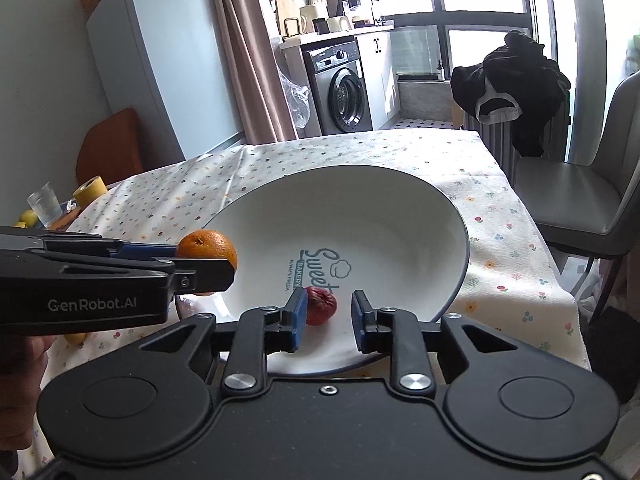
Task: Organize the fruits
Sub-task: 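Carry the red fruit and orange in both grippers over the white bowl, then lower both fruits into the white bowl and open both grippers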
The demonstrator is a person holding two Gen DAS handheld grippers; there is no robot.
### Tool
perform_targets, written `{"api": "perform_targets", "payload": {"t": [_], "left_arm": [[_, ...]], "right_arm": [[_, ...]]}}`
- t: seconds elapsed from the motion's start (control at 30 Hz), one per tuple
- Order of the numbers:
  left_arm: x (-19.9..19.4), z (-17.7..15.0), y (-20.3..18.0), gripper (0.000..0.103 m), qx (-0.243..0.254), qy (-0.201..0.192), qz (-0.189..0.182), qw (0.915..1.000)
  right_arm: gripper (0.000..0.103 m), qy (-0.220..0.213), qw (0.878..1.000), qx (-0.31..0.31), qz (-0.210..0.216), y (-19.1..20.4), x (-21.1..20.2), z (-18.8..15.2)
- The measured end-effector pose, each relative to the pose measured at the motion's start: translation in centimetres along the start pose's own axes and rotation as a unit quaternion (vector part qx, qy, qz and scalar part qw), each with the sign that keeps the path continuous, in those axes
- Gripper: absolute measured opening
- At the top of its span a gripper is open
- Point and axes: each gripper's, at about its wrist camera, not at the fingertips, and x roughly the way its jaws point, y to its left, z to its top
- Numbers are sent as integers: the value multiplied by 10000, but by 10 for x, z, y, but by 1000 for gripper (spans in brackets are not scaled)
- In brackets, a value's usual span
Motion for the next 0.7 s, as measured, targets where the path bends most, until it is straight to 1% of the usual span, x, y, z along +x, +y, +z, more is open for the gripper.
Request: {"api": "perform_targets", "payload": {"t": [0.23,0.3,0.4,0.5,0.63,0.7], "left_arm": [[10,0,-2,39,0,103,-56,9999],[10,1,-1,39,-35,115,-59,9999],[-1,4,1,42,-31,-40,-37,10000],[-13,6,6,42,-53,-128,1,9999],[-30,5,17,43,-208,-222,77,9995],[-40,3,22,45,-279,-274,114,9992]], "right_arm": [[26,-64,9999,107,5,-3,-6,-2],[32,-88,9998,169,13,-4,-9,-4],[38,-178,9995,250,75,-4,-14,-6],[40,-214,9994,280,68,-3,-18,-6],[45,-270,9992,273,52,2,-25,-8],[51,-320,9990,294,44,4,-30,-10]]}}
